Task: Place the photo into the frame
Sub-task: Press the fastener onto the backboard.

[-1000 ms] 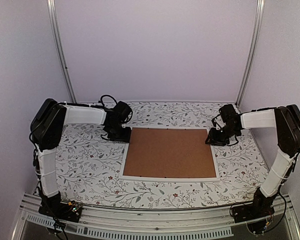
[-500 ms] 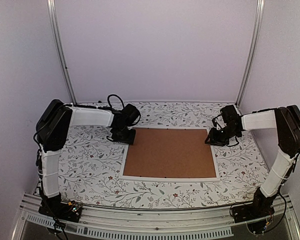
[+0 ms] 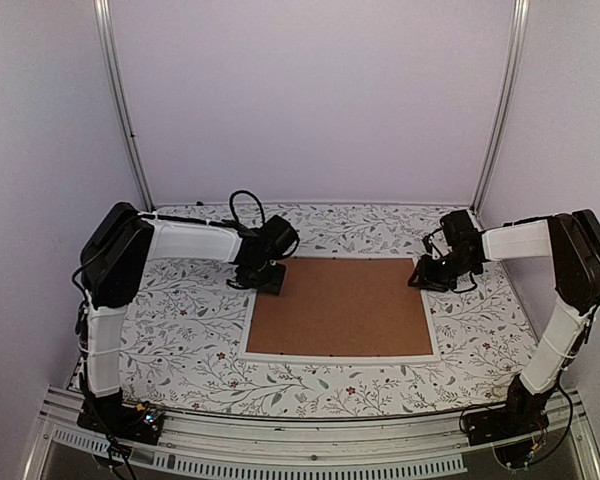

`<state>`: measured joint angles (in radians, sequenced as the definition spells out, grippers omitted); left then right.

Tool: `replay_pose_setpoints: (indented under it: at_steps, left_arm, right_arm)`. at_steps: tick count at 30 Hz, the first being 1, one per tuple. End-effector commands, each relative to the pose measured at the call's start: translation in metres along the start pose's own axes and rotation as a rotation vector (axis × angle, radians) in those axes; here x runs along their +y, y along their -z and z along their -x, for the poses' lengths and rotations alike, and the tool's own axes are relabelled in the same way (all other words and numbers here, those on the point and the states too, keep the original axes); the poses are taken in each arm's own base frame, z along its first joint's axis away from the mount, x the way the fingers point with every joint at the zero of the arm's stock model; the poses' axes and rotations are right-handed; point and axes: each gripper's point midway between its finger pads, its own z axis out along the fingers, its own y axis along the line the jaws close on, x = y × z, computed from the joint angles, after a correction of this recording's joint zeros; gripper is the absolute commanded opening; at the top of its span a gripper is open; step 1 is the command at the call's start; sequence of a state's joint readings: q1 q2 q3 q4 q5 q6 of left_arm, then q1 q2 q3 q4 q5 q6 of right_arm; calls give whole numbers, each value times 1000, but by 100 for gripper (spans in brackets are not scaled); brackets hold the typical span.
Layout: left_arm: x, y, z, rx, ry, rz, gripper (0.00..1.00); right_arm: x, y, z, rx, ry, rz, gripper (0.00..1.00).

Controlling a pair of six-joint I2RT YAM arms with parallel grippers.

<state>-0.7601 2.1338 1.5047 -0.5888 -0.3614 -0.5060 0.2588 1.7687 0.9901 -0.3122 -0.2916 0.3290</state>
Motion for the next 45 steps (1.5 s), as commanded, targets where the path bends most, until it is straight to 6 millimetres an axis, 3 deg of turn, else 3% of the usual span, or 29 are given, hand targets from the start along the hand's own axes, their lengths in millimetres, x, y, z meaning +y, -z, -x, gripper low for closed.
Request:
replay_pose_setpoints:
  at_steps: [1,5,12,17,21,36,45]
  left_arm:
    - [1,19,-33,94,-60,-25,54]
    - [8,37,-31,89,-20,-96,55]
    - [32,43,-63,162,30,-137,55]
    - [37,47,-88,220,52,-194,55]
    - [36,52,-101,244,59,-227,55]
    - [26,48,-113,276,44,-229,54]
    - [11,33,-120,303,-9,-189,54]
  right_arm:
    - [-29,-24,-65,220,-65,-85,38]
    - [-30,-24,-65,221,-66,-89,38]
    - [-29,-23,-63,217,-61,-90,38]
    - [-30,-24,-64,221,-58,-94,38]
    - [-31,-25,-64,221,-57,-94,38]
    - [-30,-25,-64,223,-57,-92,38]
    - [-30,-25,-65,224,-58,-90,38]
